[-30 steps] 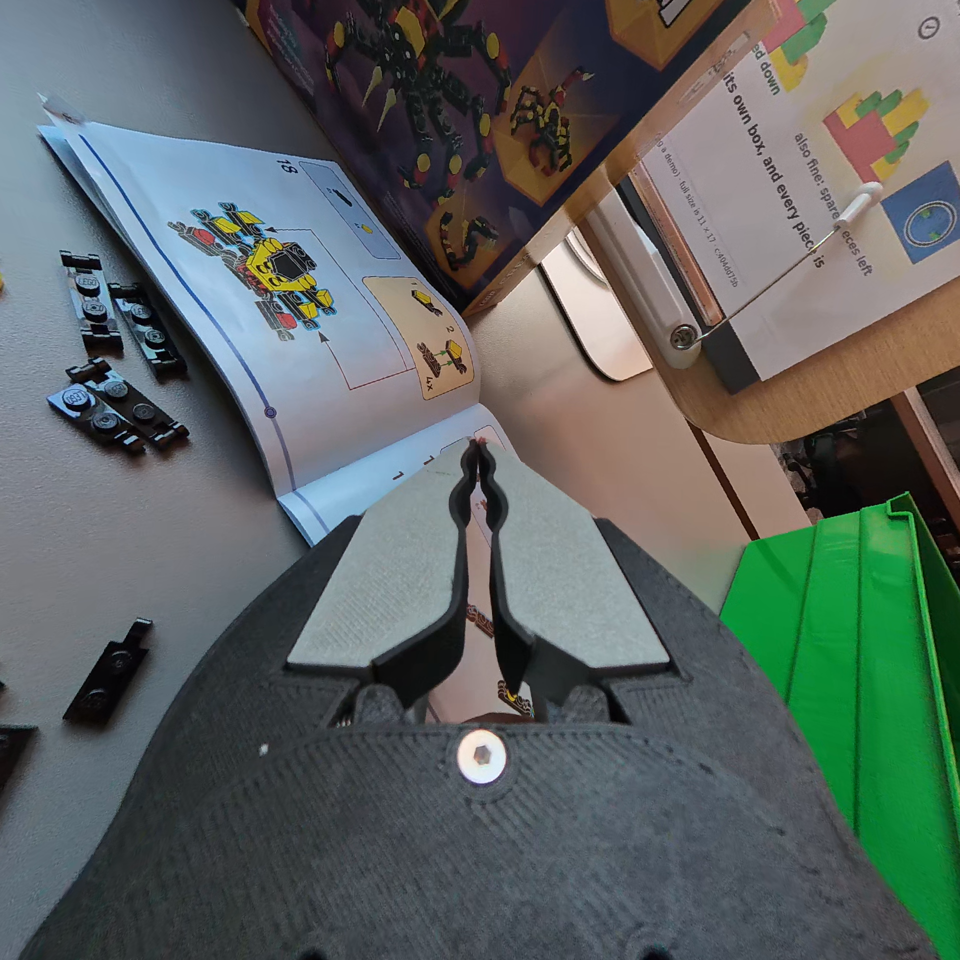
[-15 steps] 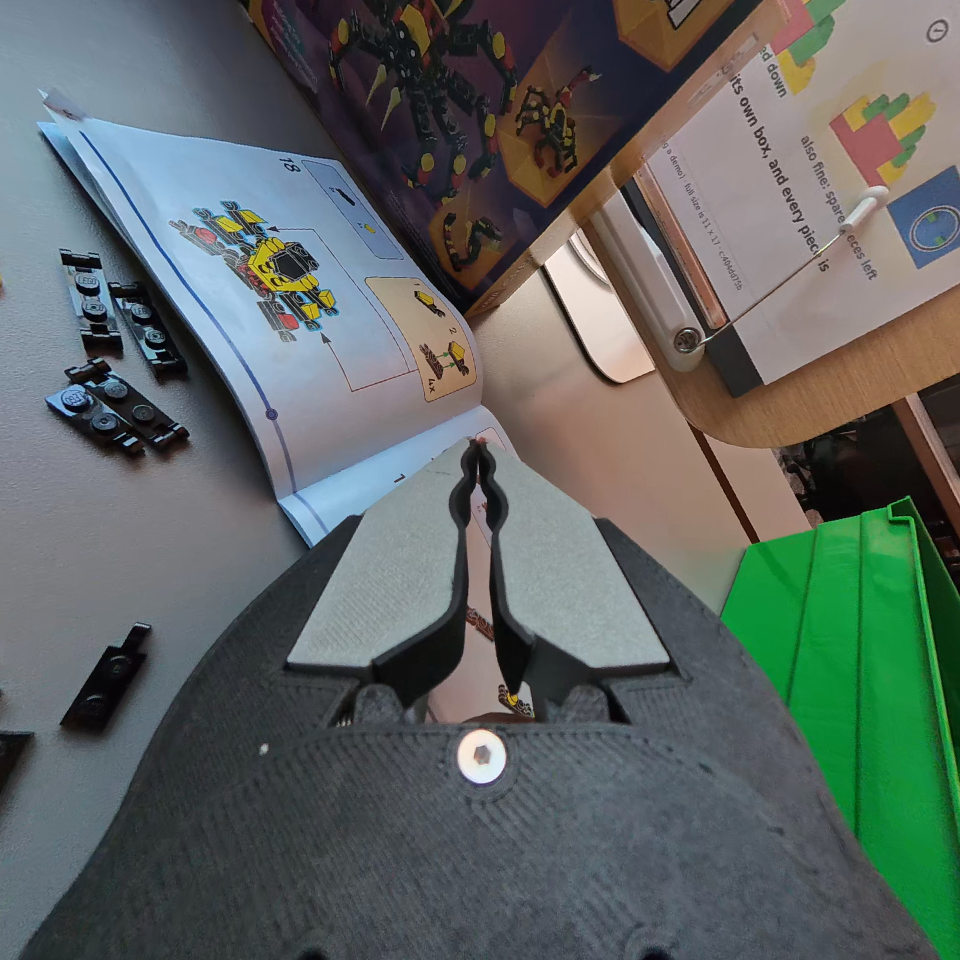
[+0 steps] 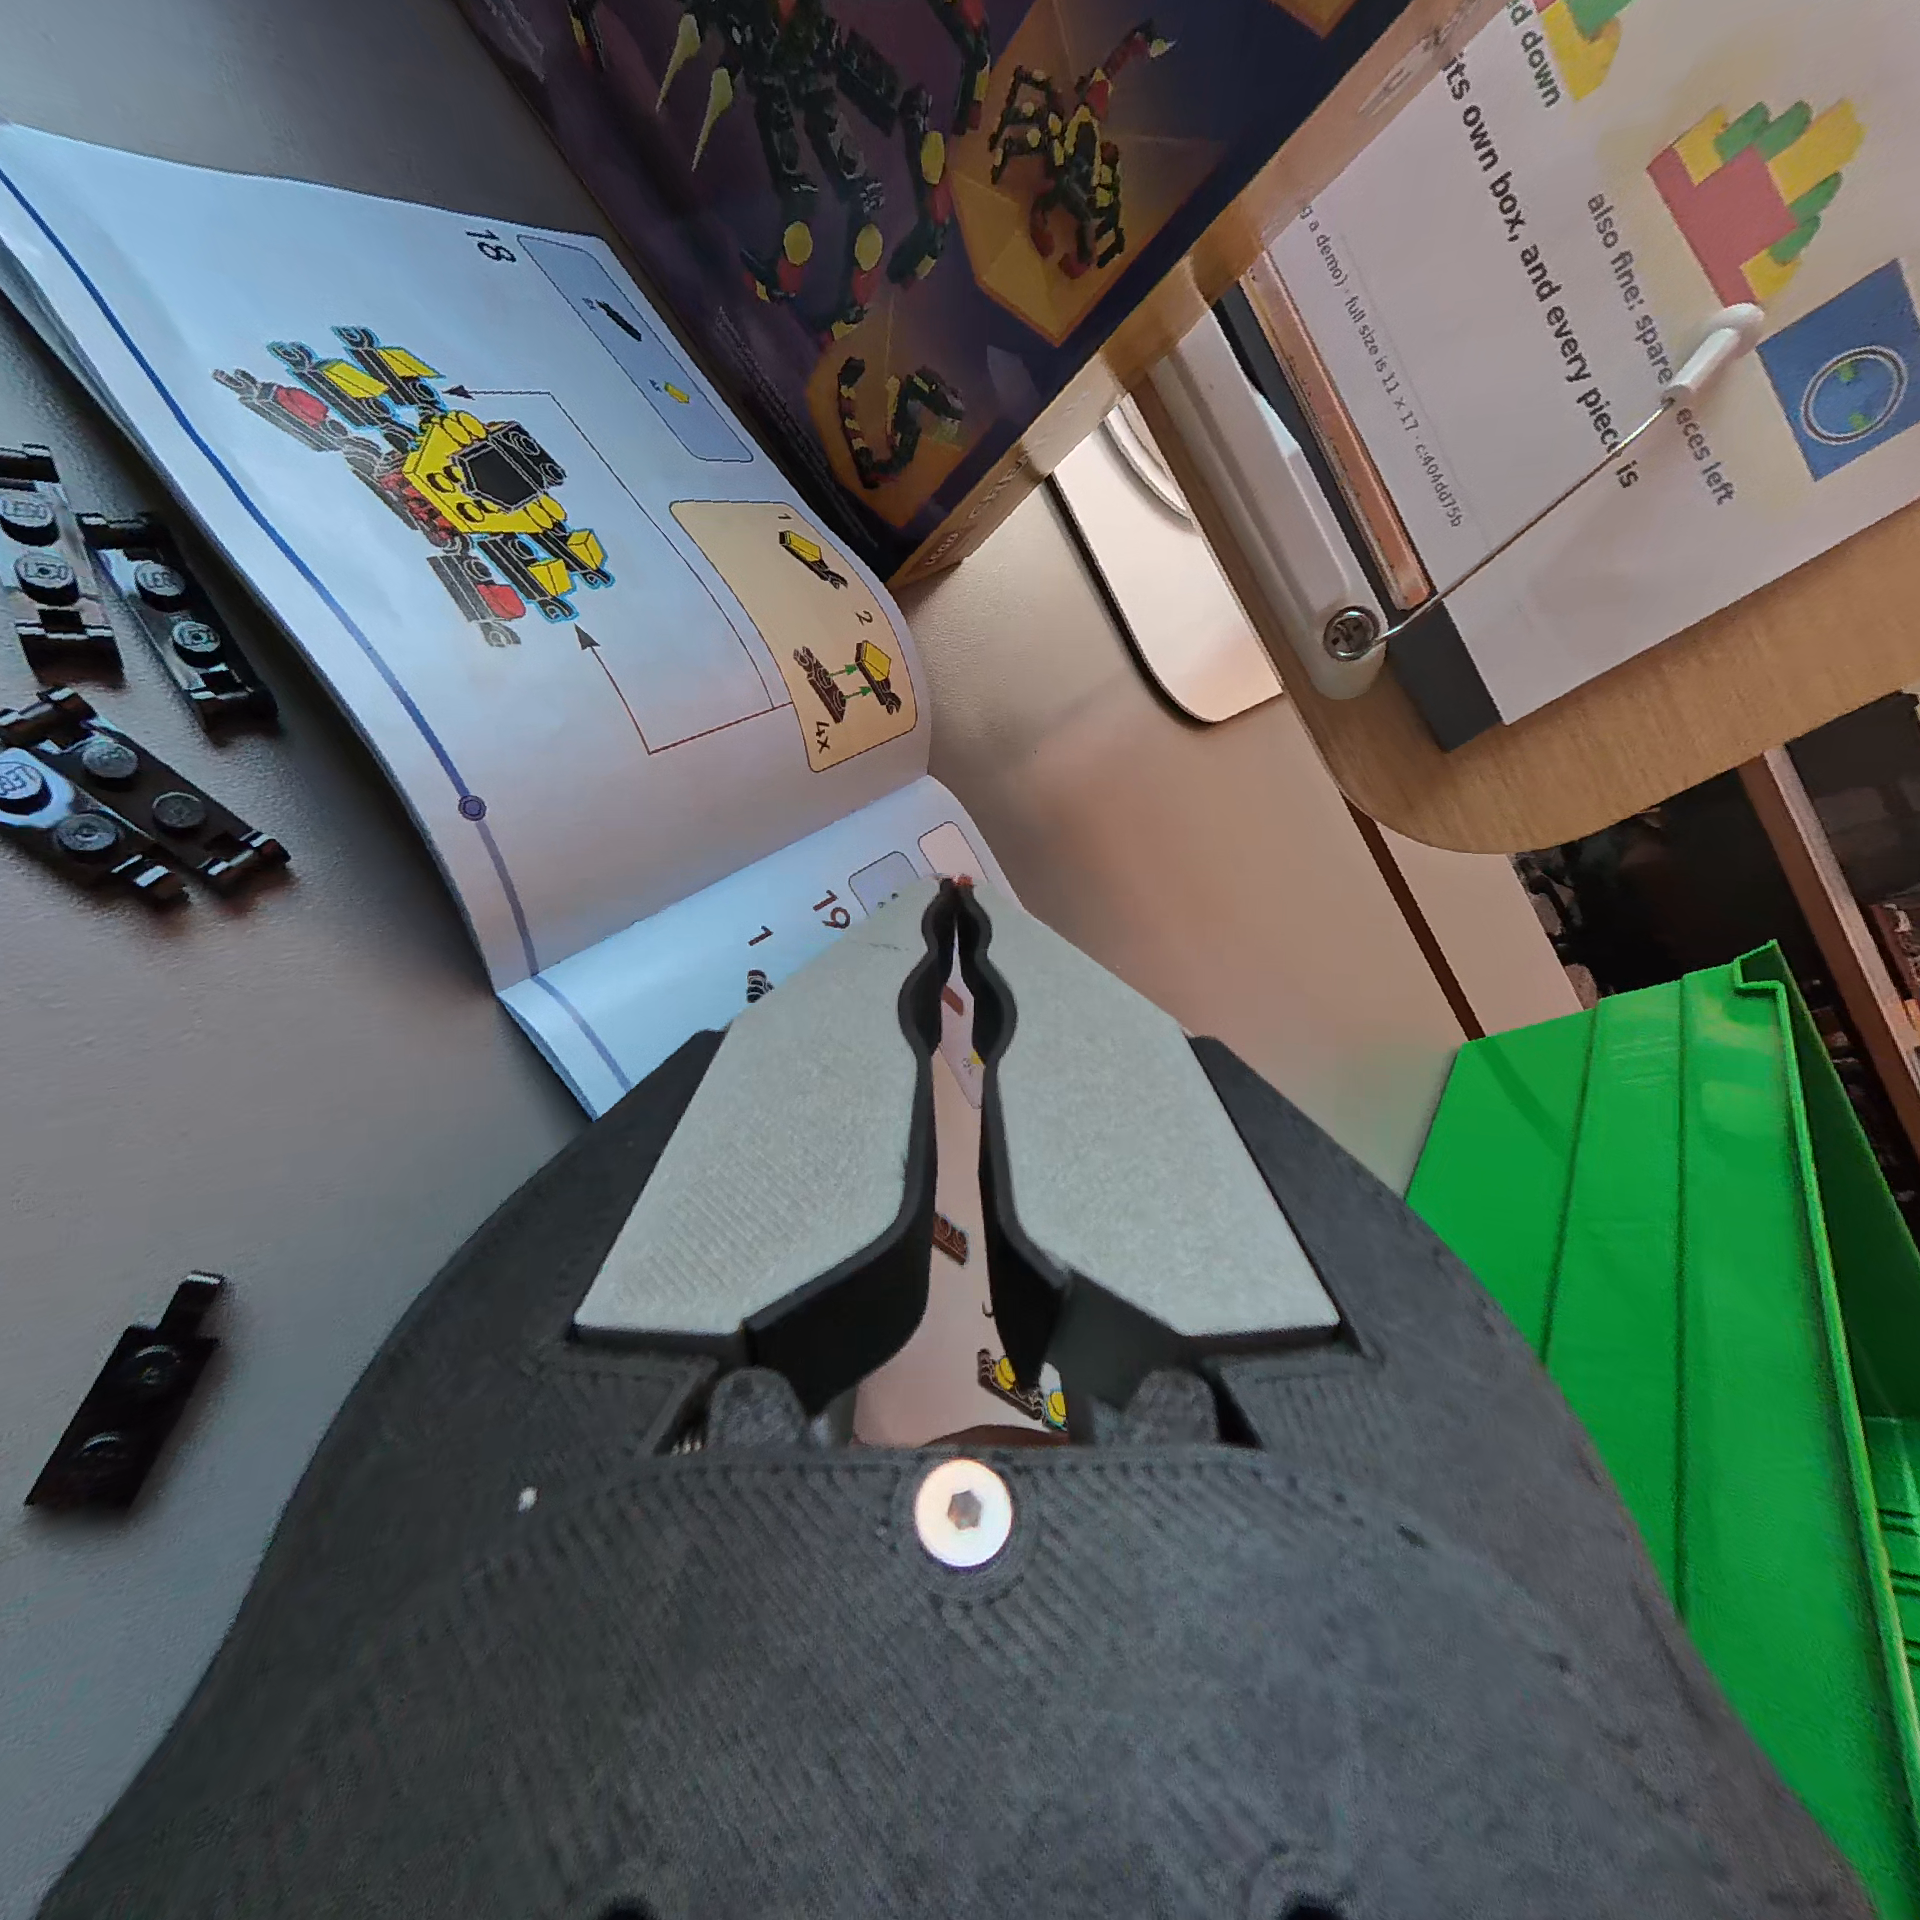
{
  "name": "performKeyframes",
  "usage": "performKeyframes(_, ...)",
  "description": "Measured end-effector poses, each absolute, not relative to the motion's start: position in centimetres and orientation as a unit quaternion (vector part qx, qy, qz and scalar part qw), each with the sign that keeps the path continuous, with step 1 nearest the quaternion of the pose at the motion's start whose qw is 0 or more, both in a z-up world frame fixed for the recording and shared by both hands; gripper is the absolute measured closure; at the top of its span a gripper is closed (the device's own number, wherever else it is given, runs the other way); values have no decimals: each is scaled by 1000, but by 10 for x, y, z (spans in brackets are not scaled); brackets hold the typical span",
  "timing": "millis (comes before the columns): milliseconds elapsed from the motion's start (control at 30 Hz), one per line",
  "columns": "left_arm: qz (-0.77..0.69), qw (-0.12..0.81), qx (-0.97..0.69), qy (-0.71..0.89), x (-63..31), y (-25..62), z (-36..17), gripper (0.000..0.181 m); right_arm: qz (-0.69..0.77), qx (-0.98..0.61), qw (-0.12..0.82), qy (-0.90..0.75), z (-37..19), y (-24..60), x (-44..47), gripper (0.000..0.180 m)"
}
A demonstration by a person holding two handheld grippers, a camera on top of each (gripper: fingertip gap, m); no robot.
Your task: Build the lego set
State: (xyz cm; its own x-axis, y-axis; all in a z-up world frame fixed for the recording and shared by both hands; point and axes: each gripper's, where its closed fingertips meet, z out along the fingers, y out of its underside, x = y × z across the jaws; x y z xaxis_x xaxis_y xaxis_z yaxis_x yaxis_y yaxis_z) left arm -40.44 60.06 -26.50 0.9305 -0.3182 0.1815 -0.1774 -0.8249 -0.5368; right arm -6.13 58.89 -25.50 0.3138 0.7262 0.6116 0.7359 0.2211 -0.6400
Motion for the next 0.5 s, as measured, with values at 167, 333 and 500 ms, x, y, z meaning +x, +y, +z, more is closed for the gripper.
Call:
performKeyframes(167, -188, 272, -938, 102, -404, 603, -250, 167, 1, -625, 519, -583, -254, 589, -61, 180)
performKeyframes(333, -169, 270, -941, 115, -407, 605, -255, 162, 5, -621, 519, -588, -254, 587, -62, 180)
performKeyframes(500, -141, 263, -945, 131, -402, 606, -262, 165, 13, -618, 520, -590, -252, 584, -63, 180)
